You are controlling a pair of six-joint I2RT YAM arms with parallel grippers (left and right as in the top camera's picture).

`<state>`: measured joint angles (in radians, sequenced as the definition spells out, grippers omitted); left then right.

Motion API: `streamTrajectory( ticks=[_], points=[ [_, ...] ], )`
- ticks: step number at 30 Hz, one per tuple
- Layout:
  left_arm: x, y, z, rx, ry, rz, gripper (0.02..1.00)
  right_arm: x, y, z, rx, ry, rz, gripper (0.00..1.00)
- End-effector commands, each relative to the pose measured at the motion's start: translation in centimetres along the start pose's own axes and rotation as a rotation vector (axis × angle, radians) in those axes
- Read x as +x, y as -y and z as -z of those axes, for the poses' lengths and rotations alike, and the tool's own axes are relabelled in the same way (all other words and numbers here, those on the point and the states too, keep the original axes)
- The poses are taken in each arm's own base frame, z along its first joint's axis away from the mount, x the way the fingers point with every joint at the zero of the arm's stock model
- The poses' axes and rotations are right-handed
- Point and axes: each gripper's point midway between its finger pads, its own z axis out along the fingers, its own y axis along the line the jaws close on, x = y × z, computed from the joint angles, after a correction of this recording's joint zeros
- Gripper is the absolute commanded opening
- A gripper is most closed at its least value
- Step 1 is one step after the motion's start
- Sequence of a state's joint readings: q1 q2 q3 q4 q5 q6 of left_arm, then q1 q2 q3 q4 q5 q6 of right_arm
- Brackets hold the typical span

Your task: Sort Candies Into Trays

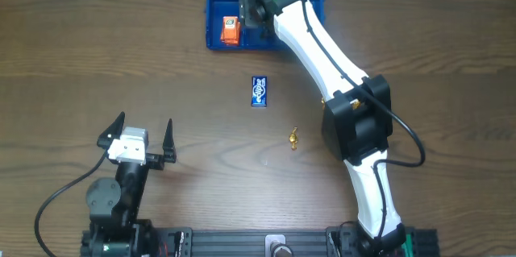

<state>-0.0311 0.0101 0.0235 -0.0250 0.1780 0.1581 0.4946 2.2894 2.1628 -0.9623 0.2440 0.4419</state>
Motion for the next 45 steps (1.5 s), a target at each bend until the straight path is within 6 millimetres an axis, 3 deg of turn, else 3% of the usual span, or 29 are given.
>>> streamTrajectory(
  ticks=[1,3,5,10,12,20,27,31,35,39,42,45],
  points=[
    [1.5,0.5,-0.1,0.027,-0.043,-0.004,0.998,1.8,-2.3,7.2,-0.060,-0.022,0.008,0.886],
    [1.5,0.5,-0.1,0.027,-0.043,-0.004,0.998,4.7,-2.4,7.4,-0.029,-0.110,0.003,0.895],
    [1.5,0.5,-0.1,0.027,-0.043,-0.004,0.998,7.4,-2.7,6.3,-0.030,-0.189,0.007,0.897],
    [1.5,0.5,-0.1,0.027,-0.043,-0.004,0.998,14.8,-3.5,1.2,-0.022,-0.323,0.009,0.897],
    [1.5,0.5,-0.1,0.027,-0.043,-0.004,0.996,16.6,-3.5,-0.4,-0.024,-0.336,0.014,0.897],
    [1.5,0.5,-0.1,0.027,-0.043,-0.004,0.998,18.8,-2.9,-2.9,0.014,-0.379,-0.010,0.875],
    [1.5,0.5,-0.1,0.028,-0.043,-0.004,0.998,19.8,-2.6,-4.1,0.030,-0.412,-0.032,0.551],
    [1.5,0.5,-0.1,0.027,-0.043,-0.004,0.996,19.7,-2.6,-4.1,0.030,-0.411,-0.037,0.303],
    [1.5,0.5,-0.1,0.027,-0.043,-0.004,0.998,19.0,-2.7,-3.1,0.021,-0.395,-0.055,0.231],
    [1.5,0.5,-0.1,0.027,-0.043,-0.004,0.998,14.1,-2.6,3.3,-0.038,-0.233,-0.079,0.205],
    [1.5,0.5,-0.1,0.027,-0.043,-0.004,0.998,8.4,-0.5,9.6,-0.033,-0.019,-0.115,0.189],
    [1.5,0.5,-0.1,0.028,-0.043,-0.004,0.998,3.0,1.3,12.5,-0.022,0.096,-0.097,0.183]
  ],
)
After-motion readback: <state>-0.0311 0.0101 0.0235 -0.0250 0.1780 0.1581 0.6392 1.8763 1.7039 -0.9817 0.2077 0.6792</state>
